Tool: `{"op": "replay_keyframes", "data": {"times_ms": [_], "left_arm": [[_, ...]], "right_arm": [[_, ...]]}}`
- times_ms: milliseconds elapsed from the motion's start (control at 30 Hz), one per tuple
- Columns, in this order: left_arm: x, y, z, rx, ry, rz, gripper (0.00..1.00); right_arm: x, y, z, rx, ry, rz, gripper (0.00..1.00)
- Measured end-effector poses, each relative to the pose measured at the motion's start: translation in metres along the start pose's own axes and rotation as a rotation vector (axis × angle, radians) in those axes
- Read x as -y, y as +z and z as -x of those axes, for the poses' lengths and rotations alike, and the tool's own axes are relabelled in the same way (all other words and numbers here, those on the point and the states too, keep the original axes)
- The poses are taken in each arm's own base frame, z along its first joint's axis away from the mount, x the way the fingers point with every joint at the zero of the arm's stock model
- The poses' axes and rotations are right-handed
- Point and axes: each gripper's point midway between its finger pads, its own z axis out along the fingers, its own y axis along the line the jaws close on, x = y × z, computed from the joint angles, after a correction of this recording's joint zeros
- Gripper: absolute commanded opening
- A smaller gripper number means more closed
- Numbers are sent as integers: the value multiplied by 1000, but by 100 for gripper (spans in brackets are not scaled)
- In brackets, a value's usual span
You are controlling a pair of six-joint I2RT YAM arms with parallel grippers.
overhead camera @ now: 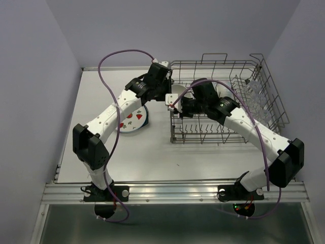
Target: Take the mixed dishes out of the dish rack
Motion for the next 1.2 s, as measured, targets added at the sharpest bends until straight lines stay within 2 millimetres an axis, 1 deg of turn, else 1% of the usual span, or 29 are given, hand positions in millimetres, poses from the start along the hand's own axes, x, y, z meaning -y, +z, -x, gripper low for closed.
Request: {"op": "replay_keyframes", "data": {"times_ms": [33,100,233,333,433,467,533,567,600,633,700,733,800,867,900,933,967,1000,1100,1133,1167,1200], "left_arm": [[-2,-1,1,6,-3,13,0],[-5,-3,6,25,-27,47,0],[-18,-7,21,69,-68,128,0],[-29,-8,43,102,-105,160,0],[-46,-8,59,111,-148,168,0],[-55,-7,64,112,-166,172,0],[-92,-11,81,139,-221,212,0],[-114,-14,90,161,-251,243,0],[-131,-17,98,181,-271,269,0],[-159,-22,107,210,-303,309,0],[-209,-30,119,256,-353,376,0],[-232,-33,121,272,-374,407,0],[-267,-38,118,277,-410,458,0],[-296,-40,113,274,-440,499,0],[-307,-40,112,277,-450,509,0],[-320,-36,110,274,-459,520,0],[-328,-34,109,272,-466,526,0],[-340,-30,108,270,-476,534,0],[-374,-11,96,230,-503,565,0],[-388,-2,89,212,-515,575,0],[-397,4,83,194,-525,585,0],[-406,9,75,174,-533,595,0]], "right_arm": [[1,0,1,3,-3,-2,58],[5,1,4,16,-6,-19,100],[8,4,9,43,32,-42,100],[11,4,15,65,95,-61,100],[26,1,32,112,171,-118,100],[31,-2,37,121,197,-136,100],[48,-11,51,145,282,-201,100],[56,-14,55,151,318,-231,100],[62,-16,59,158,350,-255,100],[67,-16,60,161,373,-272,100],[81,-12,60,160,476,-330,100],[87,-9,56,147,527,-361,100],[92,1,42,109,601,-403,100],[97,7,22,55,697,-474,100],[98,10,16,39,727,-497,100],[101,10,8,24,775,-537,100],[103,8,0,10,814,-575,100],[105,6,-5,4,844,-599,100],[113,-4,-29,-1,976,-682,100],[115,-8,-41,-2,1029,-706,100],[121,-18,-59,-11,1081,-744,100],[124,-25,-74,-20,1125,-773,100]]}}
